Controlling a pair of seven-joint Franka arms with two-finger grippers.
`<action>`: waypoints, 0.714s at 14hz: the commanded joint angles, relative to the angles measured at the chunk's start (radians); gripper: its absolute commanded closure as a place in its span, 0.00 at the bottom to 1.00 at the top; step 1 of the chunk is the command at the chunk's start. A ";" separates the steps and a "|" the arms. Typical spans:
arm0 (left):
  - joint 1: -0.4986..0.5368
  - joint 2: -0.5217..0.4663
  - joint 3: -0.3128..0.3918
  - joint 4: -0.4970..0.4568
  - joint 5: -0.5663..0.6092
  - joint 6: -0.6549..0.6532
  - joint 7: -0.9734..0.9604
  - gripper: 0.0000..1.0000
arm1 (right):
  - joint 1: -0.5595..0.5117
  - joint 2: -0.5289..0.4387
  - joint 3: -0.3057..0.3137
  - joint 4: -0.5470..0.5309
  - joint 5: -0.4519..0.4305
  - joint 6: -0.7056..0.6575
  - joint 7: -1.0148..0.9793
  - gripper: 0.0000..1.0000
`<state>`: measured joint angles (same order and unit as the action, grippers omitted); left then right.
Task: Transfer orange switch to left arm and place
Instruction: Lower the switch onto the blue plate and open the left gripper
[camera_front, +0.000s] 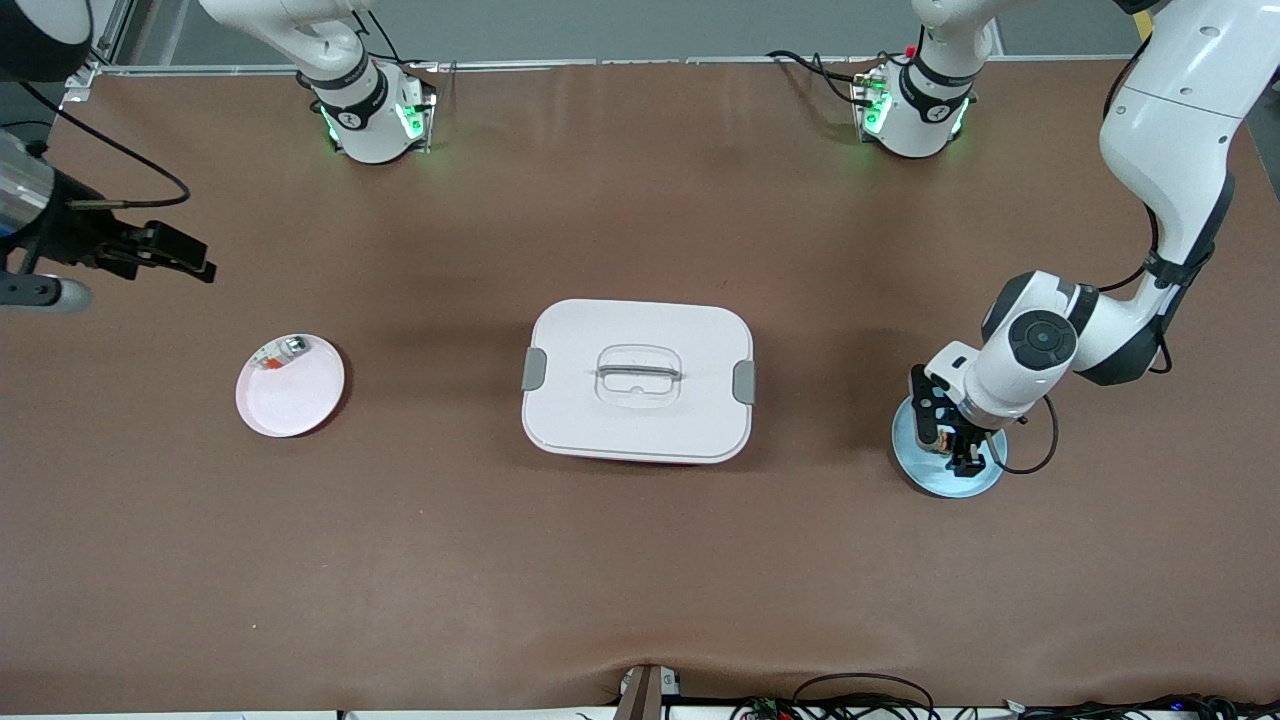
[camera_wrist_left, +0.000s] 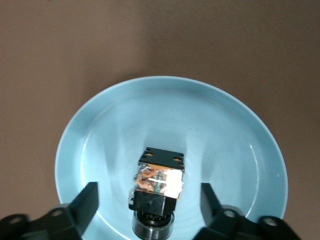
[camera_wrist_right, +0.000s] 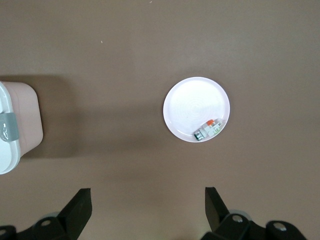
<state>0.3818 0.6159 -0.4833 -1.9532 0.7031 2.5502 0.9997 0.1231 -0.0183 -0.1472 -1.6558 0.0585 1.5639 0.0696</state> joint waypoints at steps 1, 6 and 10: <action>0.012 -0.059 -0.021 0.000 -0.013 -0.030 -0.091 0.00 | -0.045 0.035 0.018 0.082 -0.014 -0.011 -0.007 0.00; 0.009 -0.175 -0.043 0.100 -0.328 -0.226 -0.156 0.00 | -0.060 0.057 0.018 0.128 -0.029 -0.016 -0.010 0.00; 0.006 -0.231 -0.089 0.220 -0.392 -0.445 -0.395 0.00 | -0.059 0.057 0.018 0.129 -0.051 -0.015 -0.108 0.00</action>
<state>0.3839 0.4117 -0.5401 -1.7788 0.3302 2.2013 0.7160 0.0820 0.0270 -0.1441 -1.5543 0.0329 1.5634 0.0200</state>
